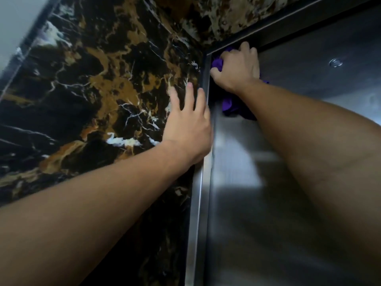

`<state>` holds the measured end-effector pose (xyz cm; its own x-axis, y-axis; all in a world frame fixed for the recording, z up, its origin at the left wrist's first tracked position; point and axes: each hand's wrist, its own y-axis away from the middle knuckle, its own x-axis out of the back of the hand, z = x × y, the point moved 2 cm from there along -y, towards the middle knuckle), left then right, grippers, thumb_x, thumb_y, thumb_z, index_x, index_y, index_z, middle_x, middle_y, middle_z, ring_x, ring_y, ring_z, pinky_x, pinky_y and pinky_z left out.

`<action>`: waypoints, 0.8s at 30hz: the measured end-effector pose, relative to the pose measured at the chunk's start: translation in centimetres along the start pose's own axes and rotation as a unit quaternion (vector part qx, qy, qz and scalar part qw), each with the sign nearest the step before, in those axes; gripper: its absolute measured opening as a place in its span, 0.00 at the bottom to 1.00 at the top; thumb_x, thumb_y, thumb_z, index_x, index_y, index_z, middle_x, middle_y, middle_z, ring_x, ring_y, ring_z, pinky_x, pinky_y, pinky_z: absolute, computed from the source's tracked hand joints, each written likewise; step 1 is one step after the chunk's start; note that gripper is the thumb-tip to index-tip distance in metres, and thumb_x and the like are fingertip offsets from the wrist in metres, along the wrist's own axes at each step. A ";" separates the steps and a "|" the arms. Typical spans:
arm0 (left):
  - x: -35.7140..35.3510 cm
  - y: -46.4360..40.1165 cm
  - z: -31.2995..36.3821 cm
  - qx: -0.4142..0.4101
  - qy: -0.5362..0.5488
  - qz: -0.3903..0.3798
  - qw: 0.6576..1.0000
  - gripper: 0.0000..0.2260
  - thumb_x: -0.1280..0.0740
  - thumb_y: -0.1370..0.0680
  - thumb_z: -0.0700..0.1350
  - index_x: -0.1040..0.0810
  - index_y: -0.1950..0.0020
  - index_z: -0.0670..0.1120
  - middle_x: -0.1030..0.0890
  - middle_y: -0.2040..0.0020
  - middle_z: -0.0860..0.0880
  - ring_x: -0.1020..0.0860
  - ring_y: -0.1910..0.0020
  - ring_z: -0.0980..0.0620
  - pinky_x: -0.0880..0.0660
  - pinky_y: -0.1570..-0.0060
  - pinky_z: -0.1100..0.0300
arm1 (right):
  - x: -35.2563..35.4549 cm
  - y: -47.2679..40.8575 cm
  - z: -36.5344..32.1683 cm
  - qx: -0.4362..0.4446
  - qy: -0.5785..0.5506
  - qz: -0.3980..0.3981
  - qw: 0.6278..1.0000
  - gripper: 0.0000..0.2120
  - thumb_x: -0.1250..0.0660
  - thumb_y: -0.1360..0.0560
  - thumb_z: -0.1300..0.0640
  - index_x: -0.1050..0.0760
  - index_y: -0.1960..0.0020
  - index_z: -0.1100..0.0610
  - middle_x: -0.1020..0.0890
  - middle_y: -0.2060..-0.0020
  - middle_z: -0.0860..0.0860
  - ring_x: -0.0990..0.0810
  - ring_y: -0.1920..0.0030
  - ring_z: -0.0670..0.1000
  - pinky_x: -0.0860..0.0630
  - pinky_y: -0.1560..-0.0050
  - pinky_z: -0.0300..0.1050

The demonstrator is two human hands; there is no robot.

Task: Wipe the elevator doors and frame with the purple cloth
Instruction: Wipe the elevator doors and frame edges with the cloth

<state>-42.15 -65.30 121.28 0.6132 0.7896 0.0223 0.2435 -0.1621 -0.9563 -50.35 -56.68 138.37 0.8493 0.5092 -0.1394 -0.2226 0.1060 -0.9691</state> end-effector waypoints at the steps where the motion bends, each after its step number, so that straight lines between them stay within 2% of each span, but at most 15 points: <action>1: 0.1 -0.3 -0.9 0.001 -0.026 -0.006 1.000 0.33 0.51 0.18 0.61 0.43 0.18 0.43 0.48 0.17 0.38 0.53 0.18 0.33 0.51 0.25 0.28 | 0.1 0.0 0.1 0.001 -0.011 -0.010 1.000 0.28 0.45 0.26 0.39 0.21 0.41 0.58 0.18 0.46 0.60 0.29 0.40 0.63 0.33 0.42 0.56; 5: -0.2 0.1 -4.2 -0.002 -0.089 -0.024 0.996 0.37 0.54 0.20 0.67 0.48 0.17 0.46 0.50 0.17 0.38 0.54 0.18 0.33 0.54 0.23 0.32 | 0.6 -0.5 0.5 -0.035 -0.088 -0.048 0.994 0.21 0.38 0.25 0.45 0.20 0.40 0.56 0.19 0.44 0.61 0.26 0.39 0.63 0.28 0.41 0.53; 8: -0.4 0.4 -4.6 -0.010 -0.079 -0.017 0.997 0.37 0.54 0.20 0.67 0.48 0.17 0.47 0.50 0.17 0.37 0.55 0.18 0.33 0.55 0.22 0.34 | 0.5 -0.3 -0.1 -0.084 -0.160 -0.070 0.981 0.18 0.34 0.28 0.49 0.20 0.41 0.55 0.19 0.43 0.59 0.21 0.41 0.62 0.24 0.44 0.51; 17: -0.2 0.2 -4.2 0.007 -0.064 -0.020 0.998 0.36 0.51 0.20 0.66 0.45 0.17 0.46 0.48 0.17 0.38 0.53 0.18 0.34 0.56 0.21 0.35 | 2.2 8.0 -1.4 -0.064 -0.176 -0.112 0.976 0.14 0.32 0.28 0.52 0.25 0.42 0.50 0.18 0.45 0.58 0.20 0.44 0.63 0.26 0.49 0.50; 20: 0.3 0.1 -3.6 0.029 -0.035 -0.025 0.999 0.35 0.48 0.21 0.63 0.43 0.18 0.45 0.47 0.17 0.37 0.53 0.18 0.34 0.57 0.21 0.34 | 2.7 12.3 -2.4 -0.073 -0.182 -0.093 0.976 0.15 0.32 0.28 0.51 0.26 0.42 0.51 0.19 0.49 0.59 0.20 0.47 0.63 0.25 0.52 0.50; 24: 1.0 -0.1 -3.3 0.045 -0.013 -0.041 0.998 0.34 0.47 0.20 0.62 0.42 0.18 0.44 0.47 0.17 0.37 0.53 0.18 0.34 0.57 0.21 0.35 | 2.3 16.5 -4.5 -0.072 -0.172 -0.036 0.982 0.16 0.31 0.26 0.52 0.27 0.41 0.55 0.18 0.51 0.56 0.23 0.44 0.59 0.26 0.53 0.50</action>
<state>-39.05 -66.45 122.33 0.5746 0.8130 0.0945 0.2229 -0.0444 -0.9738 -49.99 -57.58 121.12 0.6435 0.7652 -0.0165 -0.0771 0.0433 -0.9961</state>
